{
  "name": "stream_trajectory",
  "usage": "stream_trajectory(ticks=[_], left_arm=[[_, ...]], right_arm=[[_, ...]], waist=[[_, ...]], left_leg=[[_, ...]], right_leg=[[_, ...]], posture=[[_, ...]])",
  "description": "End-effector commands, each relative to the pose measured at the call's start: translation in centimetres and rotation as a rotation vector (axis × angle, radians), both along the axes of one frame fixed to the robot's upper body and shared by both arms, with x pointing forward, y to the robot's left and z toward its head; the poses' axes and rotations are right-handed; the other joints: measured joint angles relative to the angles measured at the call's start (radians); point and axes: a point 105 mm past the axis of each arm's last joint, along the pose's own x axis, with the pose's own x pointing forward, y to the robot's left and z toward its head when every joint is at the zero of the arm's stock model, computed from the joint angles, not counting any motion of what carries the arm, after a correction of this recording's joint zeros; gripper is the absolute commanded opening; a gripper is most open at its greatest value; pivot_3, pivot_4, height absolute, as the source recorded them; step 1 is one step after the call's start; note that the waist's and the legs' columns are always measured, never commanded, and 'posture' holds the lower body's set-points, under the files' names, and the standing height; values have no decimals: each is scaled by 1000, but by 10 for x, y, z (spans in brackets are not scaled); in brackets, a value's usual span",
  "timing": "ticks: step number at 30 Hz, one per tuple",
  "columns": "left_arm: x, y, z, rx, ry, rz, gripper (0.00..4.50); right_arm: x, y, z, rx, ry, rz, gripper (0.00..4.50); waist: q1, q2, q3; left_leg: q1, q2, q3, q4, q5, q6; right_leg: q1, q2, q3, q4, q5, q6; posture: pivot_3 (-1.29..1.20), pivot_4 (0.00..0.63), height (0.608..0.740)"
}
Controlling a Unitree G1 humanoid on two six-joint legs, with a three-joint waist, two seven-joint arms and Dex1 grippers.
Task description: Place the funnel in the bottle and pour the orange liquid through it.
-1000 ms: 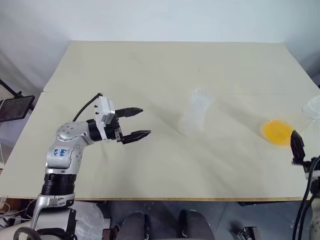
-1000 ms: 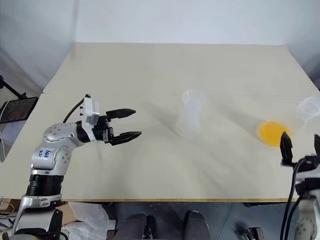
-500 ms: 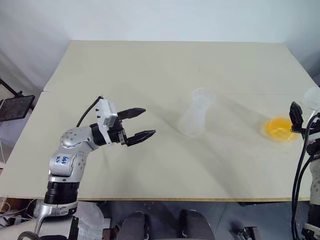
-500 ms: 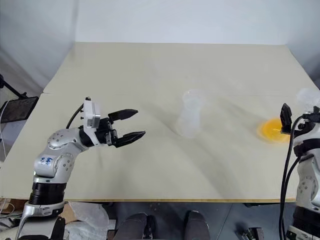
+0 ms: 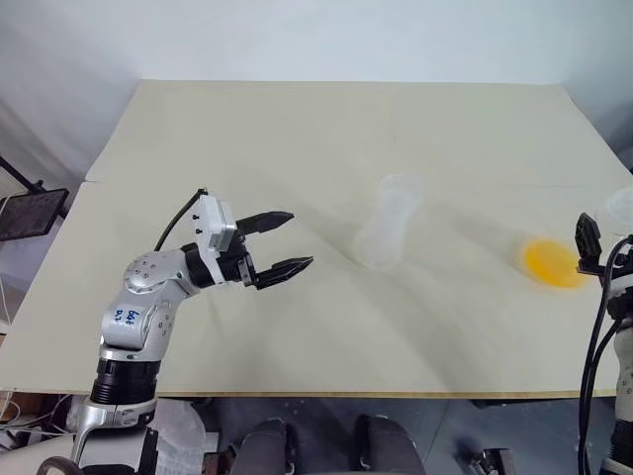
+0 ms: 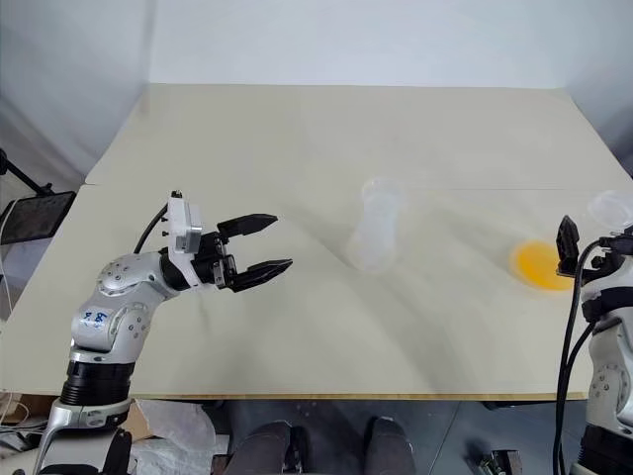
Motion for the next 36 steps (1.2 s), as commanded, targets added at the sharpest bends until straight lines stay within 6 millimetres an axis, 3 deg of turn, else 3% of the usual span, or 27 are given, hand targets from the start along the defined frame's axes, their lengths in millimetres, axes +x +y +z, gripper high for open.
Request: stream_trajectory(ticks=[1,7,11,26,36], left_arm=[[-2,-2,9,-17,-42,-21,4477],[-3,-4,9,-26,-41,-31,4477],[-3,-4,9,-28,-42,-28,4477],[-4,-3,11,-25,-48,-28,4477],[-5,-4,12,-31,-51,-28,4477]], right_arm=[[-5,-7,19,-19,-68,-44,4500],[2,-15,23,-30,-58,-76,4500],[3,-6,23,-21,-61,-35,4500],[1,-19,9,-8,-26,-124,4500],[18,-27,10,16,-36,-116,4500]], waist=[[-1,0,0],[1,0,0],[0,0,0],[0,0,0],[-2,0,0]], left_leg=[[0,0,0,0,0,0],[0,0,0,0,0,0],[0,0,0,0,0,0],[0,0,0,0,0,0],[0,0,1,-1,0,0]], right_leg=[[0,0,0,0,0,0],[0,0,0,0,0,0],[0,0,0,0,0,0],[0,0,0,-1,0,0],[0,0,0,-1,0,0]], posture=[[0,150,740],[0,150,740],[0,150,740],[0,150,740],[0,150,740]])
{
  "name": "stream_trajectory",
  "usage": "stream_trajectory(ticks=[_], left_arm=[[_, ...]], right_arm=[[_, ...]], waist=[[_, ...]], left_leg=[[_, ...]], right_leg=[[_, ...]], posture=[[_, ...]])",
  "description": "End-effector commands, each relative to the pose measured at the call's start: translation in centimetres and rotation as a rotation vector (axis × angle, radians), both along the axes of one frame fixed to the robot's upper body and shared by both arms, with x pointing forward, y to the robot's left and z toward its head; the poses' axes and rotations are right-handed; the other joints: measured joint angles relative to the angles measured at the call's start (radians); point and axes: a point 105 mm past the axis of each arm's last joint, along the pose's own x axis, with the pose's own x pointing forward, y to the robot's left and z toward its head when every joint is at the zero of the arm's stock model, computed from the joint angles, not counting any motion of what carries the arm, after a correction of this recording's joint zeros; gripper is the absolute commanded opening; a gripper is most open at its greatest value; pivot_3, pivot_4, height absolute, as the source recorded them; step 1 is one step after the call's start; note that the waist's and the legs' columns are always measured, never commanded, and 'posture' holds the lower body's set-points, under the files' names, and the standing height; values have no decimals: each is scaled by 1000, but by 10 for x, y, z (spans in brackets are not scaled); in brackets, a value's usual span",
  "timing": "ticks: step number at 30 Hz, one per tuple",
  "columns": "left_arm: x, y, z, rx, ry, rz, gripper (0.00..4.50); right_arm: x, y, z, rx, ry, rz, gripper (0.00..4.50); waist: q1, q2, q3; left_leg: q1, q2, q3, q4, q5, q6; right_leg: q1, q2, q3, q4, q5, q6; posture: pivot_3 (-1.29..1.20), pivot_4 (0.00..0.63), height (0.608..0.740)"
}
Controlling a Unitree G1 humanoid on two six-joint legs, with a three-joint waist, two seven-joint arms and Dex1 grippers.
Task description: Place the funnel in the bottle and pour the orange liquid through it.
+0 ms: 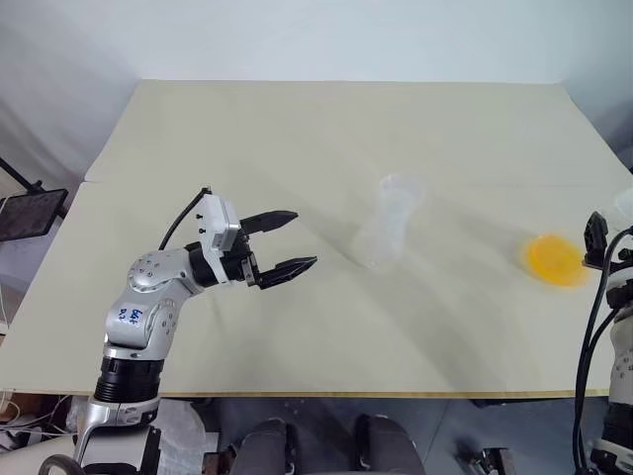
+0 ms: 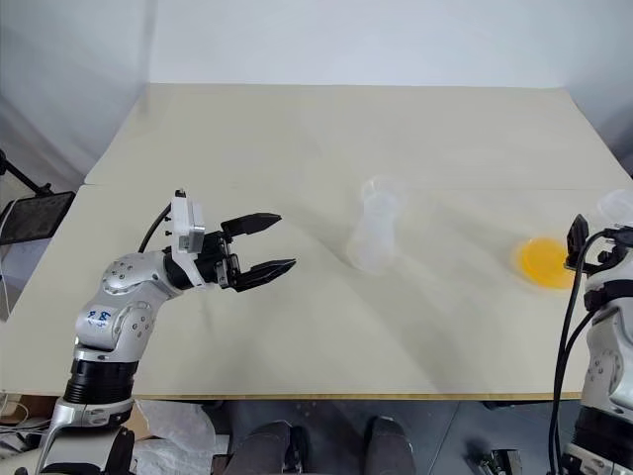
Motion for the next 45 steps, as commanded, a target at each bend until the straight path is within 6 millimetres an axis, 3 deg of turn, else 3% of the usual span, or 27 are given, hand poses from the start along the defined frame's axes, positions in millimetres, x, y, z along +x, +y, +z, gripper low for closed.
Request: stream_trajectory(ticks=[1,22,30,37,41,43,45], left_arm=[[-4,0,11,-22,-50,-16,4477],[-6,-3,13,-29,-57,-12,4477],[-7,-4,12,-32,-56,-10,4500],[-6,-3,13,-30,-62,-6,4500],[-5,-3,14,-31,-63,-5,4500],[-4,-3,14,-33,-64,-1,4500],[-3,-2,15,-42,-65,12,4500]], right_arm=[[1,-8,15,-26,-45,-14,4500],[24,-21,27,-28,-123,-7,4500],[27,-21,24,-29,-127,-4,2511],[27,-18,24,-22,-131,12,2483],[29,-7,34,-23,-181,66,2483],[31,8,48,-37,-233,131,2483],[36,39,68,-52,-292,255,2483]], waist=[[0,0,0],[-1,1,0],[0,1,0],[0,1,0],[-1,1,1],[-1,2,1],[-3,4,2]], left_leg=[[0,0,0,0,0,0],[0,0,0,0,0,0],[0,0,0,0,0,0],[-1,0,0,0,0,0],[0,0,0,0,0,0],[0,0,0,0,0,0],[-1,0,0,0,0,0]], right_leg=[[0,0,0,0,0,0],[0,0,0,-1,0,0],[0,0,0,-1,0,0],[0,0,0,-1,0,0],[0,0,0,-1,0,0],[0,0,0,-1,0,0],[0,0,0,-1,0,0]], posture=[[0,150,740],[0,150,740],[0,150,740],[0,150,740],[0,150,740],[0,150,740],[0,150,740]])
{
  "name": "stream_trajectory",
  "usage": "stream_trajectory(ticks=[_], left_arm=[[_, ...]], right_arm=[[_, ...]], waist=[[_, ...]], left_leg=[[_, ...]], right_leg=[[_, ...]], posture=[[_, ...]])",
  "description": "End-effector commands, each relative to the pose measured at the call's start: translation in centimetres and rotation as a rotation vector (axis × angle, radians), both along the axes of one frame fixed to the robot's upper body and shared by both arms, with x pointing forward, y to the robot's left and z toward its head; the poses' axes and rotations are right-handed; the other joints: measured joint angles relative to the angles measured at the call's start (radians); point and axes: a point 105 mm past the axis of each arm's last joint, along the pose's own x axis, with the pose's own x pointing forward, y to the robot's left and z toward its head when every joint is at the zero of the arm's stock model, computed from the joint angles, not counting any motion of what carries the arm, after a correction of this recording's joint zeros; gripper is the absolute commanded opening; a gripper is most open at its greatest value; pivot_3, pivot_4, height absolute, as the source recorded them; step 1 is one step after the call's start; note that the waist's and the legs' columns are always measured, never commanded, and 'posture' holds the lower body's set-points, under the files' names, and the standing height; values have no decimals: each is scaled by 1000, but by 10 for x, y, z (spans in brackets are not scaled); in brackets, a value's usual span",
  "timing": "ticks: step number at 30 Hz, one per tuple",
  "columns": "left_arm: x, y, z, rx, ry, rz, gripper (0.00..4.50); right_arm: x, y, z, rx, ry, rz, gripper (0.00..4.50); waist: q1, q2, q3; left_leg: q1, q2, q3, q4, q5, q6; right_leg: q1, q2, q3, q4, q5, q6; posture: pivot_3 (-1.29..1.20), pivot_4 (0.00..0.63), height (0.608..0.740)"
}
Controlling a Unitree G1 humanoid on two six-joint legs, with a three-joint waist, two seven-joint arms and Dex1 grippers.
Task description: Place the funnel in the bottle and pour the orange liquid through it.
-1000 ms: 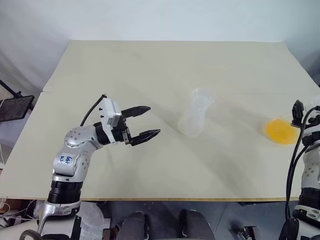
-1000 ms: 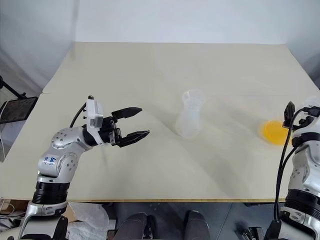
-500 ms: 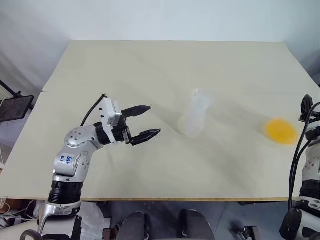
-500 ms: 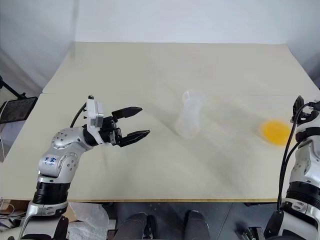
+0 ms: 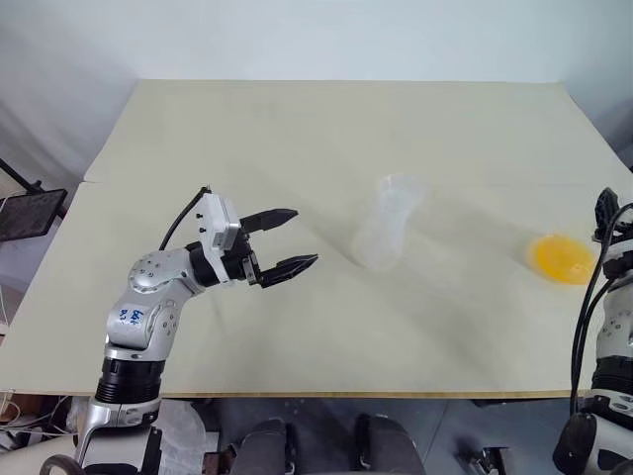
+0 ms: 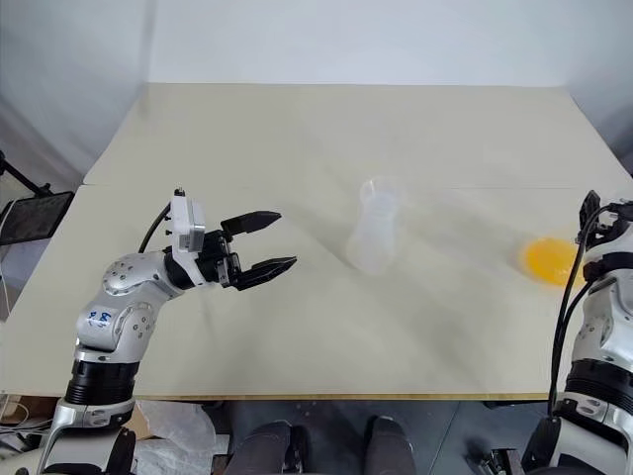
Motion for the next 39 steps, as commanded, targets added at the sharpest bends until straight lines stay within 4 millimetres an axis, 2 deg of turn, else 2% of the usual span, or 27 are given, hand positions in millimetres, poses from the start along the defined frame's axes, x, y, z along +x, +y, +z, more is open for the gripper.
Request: stream_trajectory(ticks=[1,6,9,13,15,21,27,33,39], left_arm=[[-3,0,13,-35,-59,2,4500],[1,0,16,-64,-66,31,4500],[5,-1,17,-79,-76,48,4500],[10,-5,17,-106,-82,64,4500],[13,-7,17,-113,-86,67,4500],[14,-12,17,-128,-91,68,4500],[15,-17,16,-136,-93,66,4500],[15,-23,17,-137,-101,58,4500],[14,-26,16,-144,-101,56,4500]], right_arm=[[1,49,57,-76,-175,198,2483],[11,120,86,-302,-170,371,2483],[13,153,97,-454,-165,401,2483],[2,201,99,-725,-182,473,2483],[-3,215,96,-832,-203,465,2483],[-6,227,79,-1110,-200,380,2483],[-6,225,79,-1318,-242,241,2483],[-3,226,74,-1399,-255,216,2483],[1,220,80,-1420,-248,154,2483]], waist=[[-3,3,1],[-3,4,3],[1,4,3],[10,4,3],[10,4,3],[8,3,3],[2,3,3],[2,3,3],[1,3,3]], left_leg=[[0,0,0,0,0,0],[0,1,0,0,0,0],[0,0,0,0,0,0],[-3,-1,-3,0,0,0],[-4,-2,-4,0,0,0],[-5,-2,-4,0,0,0],[-5,-1,-4,0,0,0],[-5,-1,-4,0,0,0],[-5,-1,-4,0,0,0]], right_leg=[[0,0,0,0,0,0],[-1,0,0,1,0,0],[-1,0,0,1,0,0],[-2,-1,-3,0,0,0],[-3,-1,-4,0,0,1],[-2,-1,-6,-2,1,1],[-2,0,-6,-3,1,1],[-2,0,-6,-4,1,1],[-2,0,-6,-4,1,1]], posture=[[0,150,740],[0,150,740],[0,150,740],[0,150,740],[0,150,740],[0,150,740],[0,150,740],[0,150,740],[0,150,740]])
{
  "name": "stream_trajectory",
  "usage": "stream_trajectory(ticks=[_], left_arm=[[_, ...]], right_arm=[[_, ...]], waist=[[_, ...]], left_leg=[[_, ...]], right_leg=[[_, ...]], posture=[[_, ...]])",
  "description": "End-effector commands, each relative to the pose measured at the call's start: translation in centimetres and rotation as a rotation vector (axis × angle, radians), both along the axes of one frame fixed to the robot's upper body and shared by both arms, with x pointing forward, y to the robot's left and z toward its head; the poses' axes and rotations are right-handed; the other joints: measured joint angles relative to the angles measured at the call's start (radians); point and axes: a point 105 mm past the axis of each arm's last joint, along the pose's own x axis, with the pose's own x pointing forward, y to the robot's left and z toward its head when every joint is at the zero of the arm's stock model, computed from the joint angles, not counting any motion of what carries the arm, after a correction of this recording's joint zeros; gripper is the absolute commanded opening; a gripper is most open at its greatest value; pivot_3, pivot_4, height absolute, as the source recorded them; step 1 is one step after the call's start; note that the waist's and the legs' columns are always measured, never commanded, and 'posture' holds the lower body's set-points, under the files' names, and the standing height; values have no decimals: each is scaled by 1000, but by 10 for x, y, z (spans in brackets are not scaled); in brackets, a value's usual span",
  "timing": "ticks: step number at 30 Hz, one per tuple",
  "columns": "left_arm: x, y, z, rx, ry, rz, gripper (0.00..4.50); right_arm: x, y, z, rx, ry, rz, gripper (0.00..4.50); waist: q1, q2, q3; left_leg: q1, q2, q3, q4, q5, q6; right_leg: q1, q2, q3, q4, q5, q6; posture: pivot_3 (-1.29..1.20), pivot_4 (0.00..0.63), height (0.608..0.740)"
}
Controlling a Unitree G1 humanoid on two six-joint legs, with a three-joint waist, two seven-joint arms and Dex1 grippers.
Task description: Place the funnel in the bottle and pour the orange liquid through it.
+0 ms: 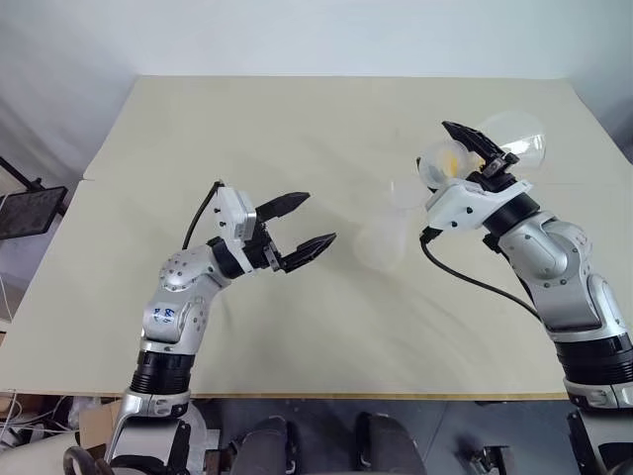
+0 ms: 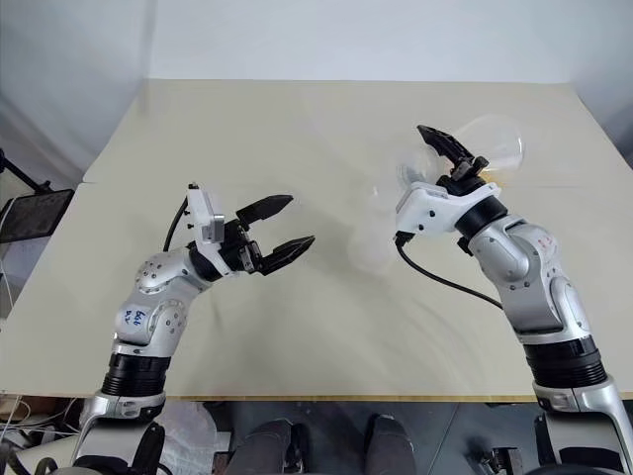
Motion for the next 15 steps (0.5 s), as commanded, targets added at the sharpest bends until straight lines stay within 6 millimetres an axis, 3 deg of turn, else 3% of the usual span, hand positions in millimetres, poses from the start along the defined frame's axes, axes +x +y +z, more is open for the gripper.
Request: stream_trajectory(ticks=[1,9,15], left_arm=[[-3,-3,9,-14,-46,-4,4500],[-2,-6,9,-13,-48,-9,4500],[-4,-7,8,-6,-51,-12,4500]], right_arm=[[-5,-3,23,-14,-104,-21,2483],[-1,-8,34,-63,-155,-66,2483],[0,-4,31,-100,-153,-54,2483]], waist=[[0,0,0],[0,0,0],[0,0,0]], left_leg=[[0,0,0,0,0,0],[0,0,0,0,0,0],[0,0,0,0,0,0]], right_leg=[[0,0,0,0,0,0],[0,0,0,0,0,0],[0,0,0,0,0,0]], posture=[[0,150,740],[0,150,740],[0,150,740]])
